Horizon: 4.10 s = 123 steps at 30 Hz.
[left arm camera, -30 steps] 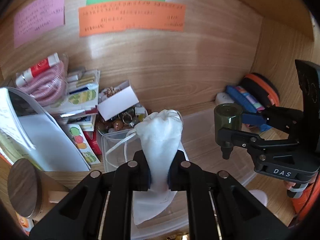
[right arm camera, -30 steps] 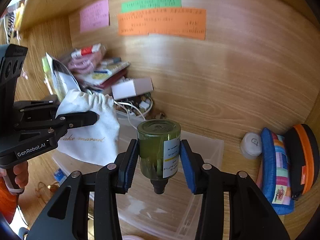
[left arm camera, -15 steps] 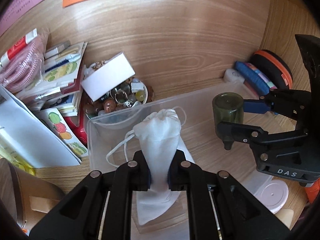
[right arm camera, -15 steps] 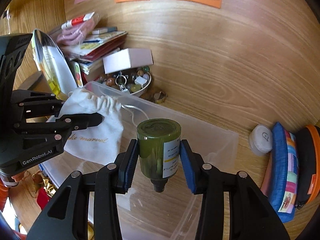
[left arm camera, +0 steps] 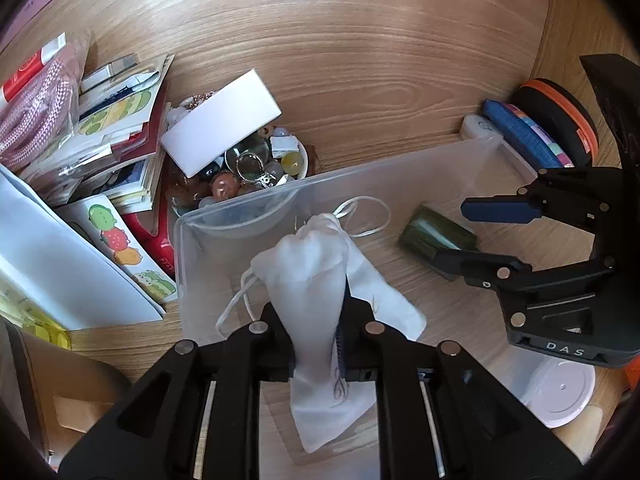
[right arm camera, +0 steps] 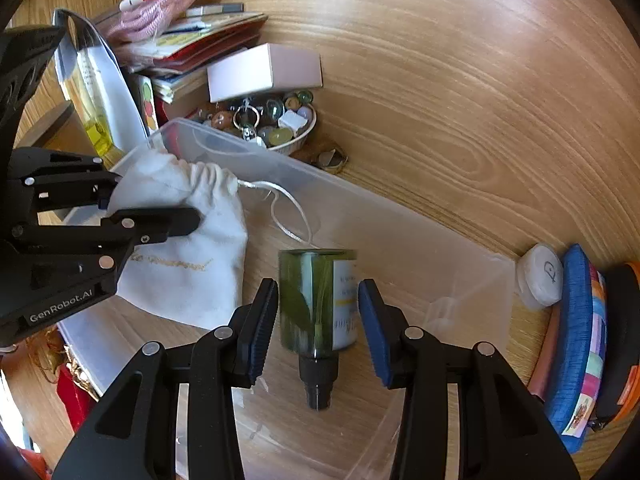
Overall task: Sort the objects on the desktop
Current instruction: 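Lower both items into the clear box and open both grippers, then move the right gripper to the pink compact while the left approaches the gold charm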
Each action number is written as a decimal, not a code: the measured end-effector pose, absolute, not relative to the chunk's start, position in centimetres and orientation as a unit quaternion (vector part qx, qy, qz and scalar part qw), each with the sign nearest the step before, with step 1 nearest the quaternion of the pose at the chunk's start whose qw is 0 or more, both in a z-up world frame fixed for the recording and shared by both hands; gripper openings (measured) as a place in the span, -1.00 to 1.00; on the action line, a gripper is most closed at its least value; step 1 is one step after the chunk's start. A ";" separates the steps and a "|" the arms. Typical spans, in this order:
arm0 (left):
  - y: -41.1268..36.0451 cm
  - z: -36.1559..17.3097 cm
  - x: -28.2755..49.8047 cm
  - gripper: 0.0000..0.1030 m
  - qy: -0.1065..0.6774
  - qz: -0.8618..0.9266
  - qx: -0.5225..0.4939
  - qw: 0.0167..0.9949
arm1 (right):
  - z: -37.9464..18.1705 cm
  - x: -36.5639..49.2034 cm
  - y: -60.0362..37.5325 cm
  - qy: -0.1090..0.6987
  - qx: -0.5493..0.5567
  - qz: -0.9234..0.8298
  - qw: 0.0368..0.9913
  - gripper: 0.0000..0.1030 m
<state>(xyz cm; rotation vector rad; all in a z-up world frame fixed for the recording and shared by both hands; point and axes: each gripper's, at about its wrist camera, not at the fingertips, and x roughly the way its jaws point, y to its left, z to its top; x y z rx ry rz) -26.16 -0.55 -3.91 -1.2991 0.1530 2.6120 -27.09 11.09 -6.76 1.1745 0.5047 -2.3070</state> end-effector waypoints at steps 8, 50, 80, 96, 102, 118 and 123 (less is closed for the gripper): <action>-0.2 -3.9 -26.2 -0.70 0.058 0.890 -0.440 0.103 | -6.4 -26.4 10.9 0.201 0.427 -0.847 0.245 -0.25; -0.4 7.6 -10.8 0.76 0.104 0.954 -0.279 0.041 | 3.7 -12.1 19.4 0.115 0.282 -0.922 0.241 0.55; -5.1 -5.2 -7.0 0.76 0.055 0.909 -0.413 0.008 | -6.3 -9.4 21.7 0.055 0.388 -0.888 0.239 0.57; -4.4 -4.9 -6.0 0.04 0.030 0.911 -0.408 0.055 | -8.0 -11.0 21.2 0.046 0.415 -0.877 0.237 0.57; -3.8 -6.3 -7.4 -0.50 0.012 0.890 -0.448 0.086 | -8.4 -11.5 20.8 0.038 0.423 -0.871 0.247 0.57; -4.4 -6.8 -9.5 -0.50 0.005 0.890 -0.452 0.059 | -9.2 -13.2 19.9 0.029 0.445 -0.851 0.276 0.57; -4.2 -6.9 -10.1 -0.50 0.009 0.892 -0.448 0.063 | -9.5 -13.9 19.4 0.026 0.446 -0.850 0.278 0.57</action>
